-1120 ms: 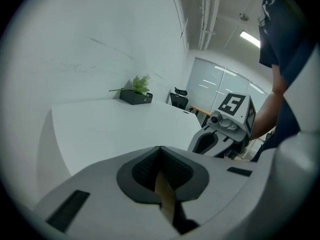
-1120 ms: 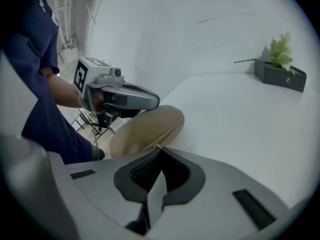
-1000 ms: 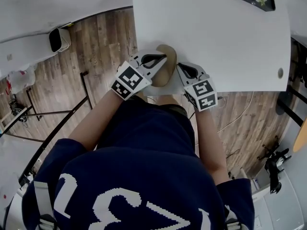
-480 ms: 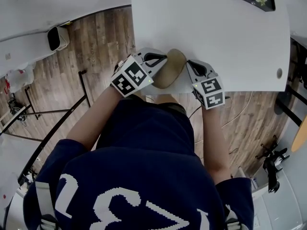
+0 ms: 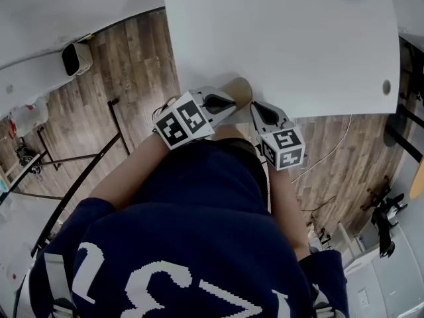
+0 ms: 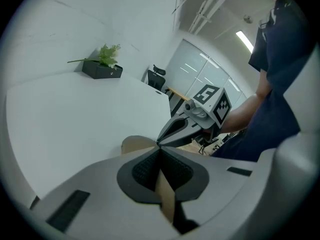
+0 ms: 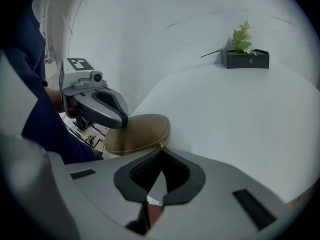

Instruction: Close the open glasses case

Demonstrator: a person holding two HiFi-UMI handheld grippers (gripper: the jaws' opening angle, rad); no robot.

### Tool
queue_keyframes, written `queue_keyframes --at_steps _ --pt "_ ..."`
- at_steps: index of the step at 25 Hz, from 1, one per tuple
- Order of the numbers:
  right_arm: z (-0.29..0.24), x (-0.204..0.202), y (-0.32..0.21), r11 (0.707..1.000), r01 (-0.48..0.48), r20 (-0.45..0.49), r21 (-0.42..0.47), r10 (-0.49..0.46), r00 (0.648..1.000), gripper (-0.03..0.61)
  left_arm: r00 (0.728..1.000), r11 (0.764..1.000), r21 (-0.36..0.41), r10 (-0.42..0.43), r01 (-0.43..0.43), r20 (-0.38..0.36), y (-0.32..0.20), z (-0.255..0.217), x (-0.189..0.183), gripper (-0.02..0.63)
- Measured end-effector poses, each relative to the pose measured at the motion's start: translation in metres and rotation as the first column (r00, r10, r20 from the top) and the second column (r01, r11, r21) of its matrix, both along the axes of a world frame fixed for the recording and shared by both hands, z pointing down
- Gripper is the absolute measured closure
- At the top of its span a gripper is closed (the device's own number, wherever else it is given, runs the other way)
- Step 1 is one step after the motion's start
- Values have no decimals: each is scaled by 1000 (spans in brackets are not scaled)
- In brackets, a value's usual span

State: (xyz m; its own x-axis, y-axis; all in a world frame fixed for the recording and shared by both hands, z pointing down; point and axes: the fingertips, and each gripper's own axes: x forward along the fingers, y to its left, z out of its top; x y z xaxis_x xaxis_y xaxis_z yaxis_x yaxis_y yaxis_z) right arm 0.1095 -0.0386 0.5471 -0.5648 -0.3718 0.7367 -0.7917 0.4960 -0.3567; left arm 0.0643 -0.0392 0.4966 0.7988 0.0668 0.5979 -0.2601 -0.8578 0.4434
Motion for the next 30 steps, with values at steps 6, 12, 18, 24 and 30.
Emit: queue_keyframes --at_steps 6,12,18,24,30 --pt "5 8 -23 967 244 -142 74 -232 962 557 999 999 -50 12 -14 -40 -1 1 2 601" --pt "11 -16 -65 770 626 -227 122 -593 773 557 998 995 -93 27 -32 -60 -2 1 1 601" --pt "13 -30 -73 611 789 -208 67 -764 610 554 995 992 -120 22 -33 -97 -3 -1 1 601" --pt "-28 -23 -104 865 459 -83 204 -452 888 531 979 992 -58 -124 116 -162 -30 -16 -22 601" --pt "-127 16 -156 888 19 26 460 -34 999 546 921 923 182 -285 338 -264 -93 -74 -58 601"
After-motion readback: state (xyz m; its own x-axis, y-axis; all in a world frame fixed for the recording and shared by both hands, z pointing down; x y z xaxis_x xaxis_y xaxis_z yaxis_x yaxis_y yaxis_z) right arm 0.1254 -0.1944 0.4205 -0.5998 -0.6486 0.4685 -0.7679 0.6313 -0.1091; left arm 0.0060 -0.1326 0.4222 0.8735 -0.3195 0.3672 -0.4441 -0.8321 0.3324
